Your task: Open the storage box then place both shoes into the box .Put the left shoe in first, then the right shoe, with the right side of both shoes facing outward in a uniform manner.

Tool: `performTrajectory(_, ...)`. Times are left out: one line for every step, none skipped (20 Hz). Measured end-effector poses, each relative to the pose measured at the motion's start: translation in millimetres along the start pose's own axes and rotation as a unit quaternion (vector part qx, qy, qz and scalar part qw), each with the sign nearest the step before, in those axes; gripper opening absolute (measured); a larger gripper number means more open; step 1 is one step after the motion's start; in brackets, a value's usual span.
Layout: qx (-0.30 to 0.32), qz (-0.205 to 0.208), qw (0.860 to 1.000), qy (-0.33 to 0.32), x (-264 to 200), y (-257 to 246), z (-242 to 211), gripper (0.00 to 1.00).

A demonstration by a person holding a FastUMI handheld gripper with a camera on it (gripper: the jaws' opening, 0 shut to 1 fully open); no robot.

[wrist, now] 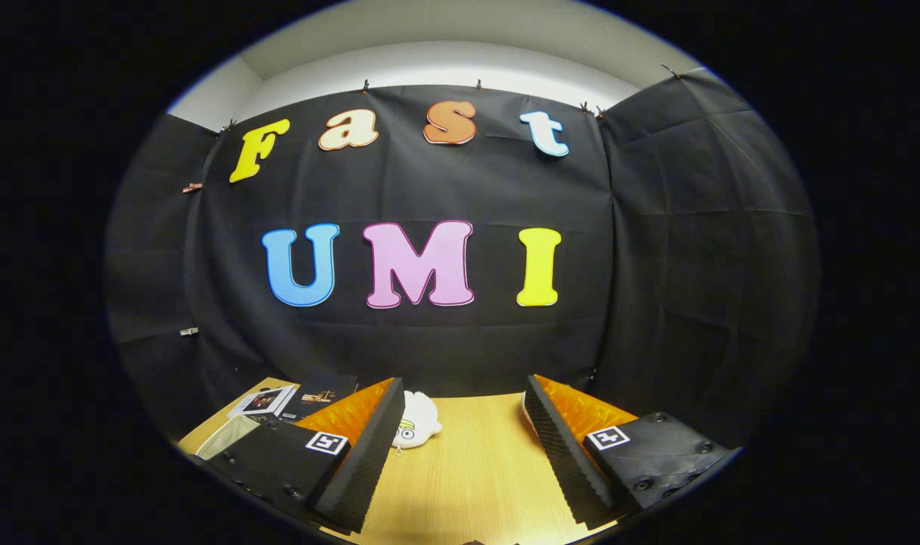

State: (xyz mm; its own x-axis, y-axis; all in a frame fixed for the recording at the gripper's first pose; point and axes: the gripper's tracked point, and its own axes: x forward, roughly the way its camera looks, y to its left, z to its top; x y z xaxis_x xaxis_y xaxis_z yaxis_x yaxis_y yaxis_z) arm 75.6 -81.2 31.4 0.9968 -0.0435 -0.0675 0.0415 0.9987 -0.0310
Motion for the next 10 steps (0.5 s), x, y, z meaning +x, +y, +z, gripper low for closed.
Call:
performTrajectory(0.005,0.003,1.0,0.002,2,0,-2,0.98)
performTrajectory(0.01,0.006,1.0,0.002,3,2,-2,0.98)
performTrajectory(0.014,0.008,1.0,0.002,4,3,-4,0.98)
performTrajectory(0.016,0.01,1.0,0.0,5,5,-4,0.98)
performTrajectory(0.017,0.013,1.0,0.0,6,7,-3,0.98)
performTrajectory(0.019,0.017,1.0,-0.001,7,10,-2,0.98)
performTrajectory(0.02,0.02,1.0,0.0,8,11,-3,0.98)
performTrajectory(0.022,0.023,0.999,0.002,9,13,-4,0.98)
performTrajectory(0.022,0.025,0.999,0.004,9,16,-5,0.98)
performTrajectory(0.02,0.025,0.999,0.005,9,15,-7,0.98)
